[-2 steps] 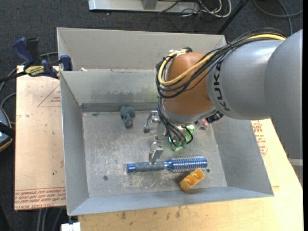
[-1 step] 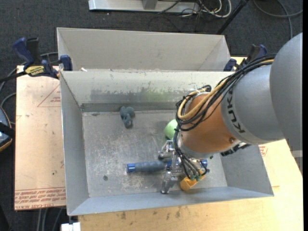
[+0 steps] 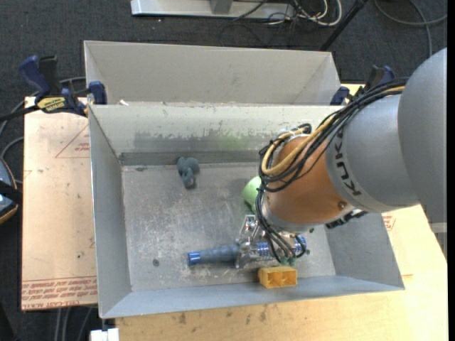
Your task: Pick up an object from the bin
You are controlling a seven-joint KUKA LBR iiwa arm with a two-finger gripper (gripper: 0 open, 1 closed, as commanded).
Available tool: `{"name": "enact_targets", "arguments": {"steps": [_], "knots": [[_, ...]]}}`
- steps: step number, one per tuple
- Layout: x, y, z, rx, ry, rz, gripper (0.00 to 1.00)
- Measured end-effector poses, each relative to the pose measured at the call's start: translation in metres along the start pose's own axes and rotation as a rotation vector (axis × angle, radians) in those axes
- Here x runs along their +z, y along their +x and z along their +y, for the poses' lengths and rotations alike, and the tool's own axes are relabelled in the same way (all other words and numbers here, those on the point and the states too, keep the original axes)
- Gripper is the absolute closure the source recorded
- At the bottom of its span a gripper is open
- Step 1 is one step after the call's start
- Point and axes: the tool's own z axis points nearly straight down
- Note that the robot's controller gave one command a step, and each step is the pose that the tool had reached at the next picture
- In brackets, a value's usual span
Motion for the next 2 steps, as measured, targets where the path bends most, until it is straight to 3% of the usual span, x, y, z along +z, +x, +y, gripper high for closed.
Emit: {"name": "enact_targets", "arguments": {"steps": [1,2], "knots": [[-0.001,0.012,0.005,-0.340,0.001,0.003,1.00],[-0.131,0.007,-0.032,-0.878,0.000,0.007,1.00]]}}
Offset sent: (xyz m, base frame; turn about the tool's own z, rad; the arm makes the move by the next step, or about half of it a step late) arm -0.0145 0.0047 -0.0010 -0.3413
